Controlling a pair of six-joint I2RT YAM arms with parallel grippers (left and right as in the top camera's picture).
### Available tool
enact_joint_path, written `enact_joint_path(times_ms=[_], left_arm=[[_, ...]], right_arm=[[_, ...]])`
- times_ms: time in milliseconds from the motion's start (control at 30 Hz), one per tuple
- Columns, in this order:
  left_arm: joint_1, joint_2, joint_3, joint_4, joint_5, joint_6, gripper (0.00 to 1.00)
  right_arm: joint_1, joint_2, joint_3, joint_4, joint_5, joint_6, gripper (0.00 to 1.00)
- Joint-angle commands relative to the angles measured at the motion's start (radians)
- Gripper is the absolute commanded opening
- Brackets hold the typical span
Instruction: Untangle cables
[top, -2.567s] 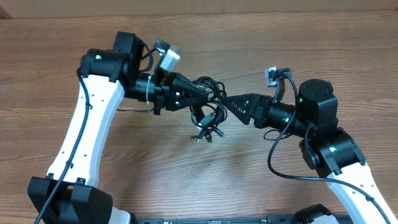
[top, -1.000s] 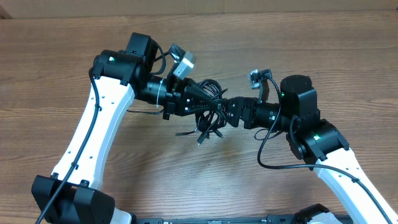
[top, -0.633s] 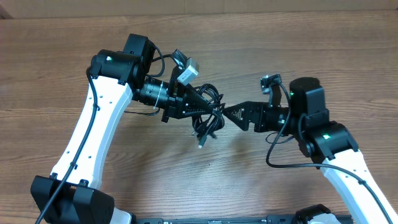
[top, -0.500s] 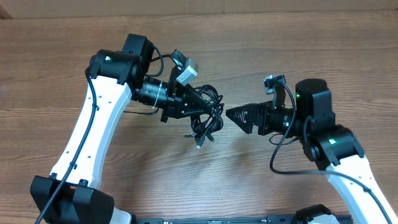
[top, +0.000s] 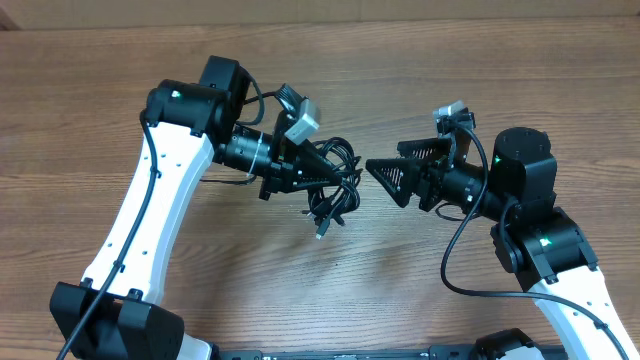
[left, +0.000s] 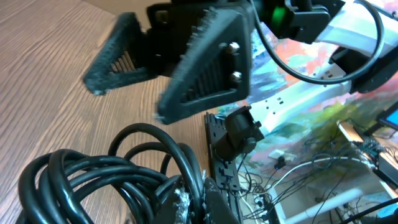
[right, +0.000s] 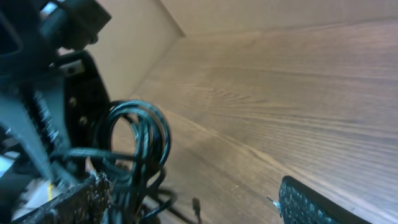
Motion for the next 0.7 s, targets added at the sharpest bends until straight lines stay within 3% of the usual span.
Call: enact_joint_path(times_ms=[0, 667], left_arm=[[-0.029, -0.029, 0.028, 0.003, 0.061, 0.076, 0.04], [-0.044, -0.029, 0.028, 0.028, 0.143, 0.075, 0.04]], right_arm=[[-0.002, -0.012, 0.008, 0.012, 0.045, -0.028, 0.85], [0.055, -0.011, 0.008, -0.017, 0.034, -0.032, 0.84]])
